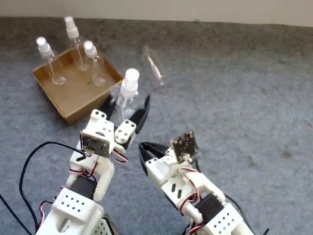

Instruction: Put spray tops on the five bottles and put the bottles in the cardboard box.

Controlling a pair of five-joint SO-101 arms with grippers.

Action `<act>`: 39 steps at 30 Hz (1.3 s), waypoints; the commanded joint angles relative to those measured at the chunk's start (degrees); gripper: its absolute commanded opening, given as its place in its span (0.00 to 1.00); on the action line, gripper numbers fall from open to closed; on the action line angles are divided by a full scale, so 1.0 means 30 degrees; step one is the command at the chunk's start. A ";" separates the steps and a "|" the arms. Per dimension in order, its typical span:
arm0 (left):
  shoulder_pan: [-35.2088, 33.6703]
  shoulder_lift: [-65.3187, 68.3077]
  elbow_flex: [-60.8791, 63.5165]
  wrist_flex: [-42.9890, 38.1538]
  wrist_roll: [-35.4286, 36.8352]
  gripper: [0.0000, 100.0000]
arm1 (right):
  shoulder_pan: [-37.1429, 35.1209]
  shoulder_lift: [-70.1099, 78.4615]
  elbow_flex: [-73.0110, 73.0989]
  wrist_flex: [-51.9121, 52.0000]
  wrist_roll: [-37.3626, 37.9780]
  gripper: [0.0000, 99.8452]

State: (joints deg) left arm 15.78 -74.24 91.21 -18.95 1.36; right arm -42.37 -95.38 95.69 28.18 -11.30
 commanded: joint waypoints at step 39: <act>0.5377 -0.0308 0.0982 -0.0234 0.0234 0.08 | 0.1832 -0.3326 0.0425 -0.0571 0.0293 0.01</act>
State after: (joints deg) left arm 30.64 -75.12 94.11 -19.38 1.19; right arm -39.38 -103.03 95.60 28.26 -11.30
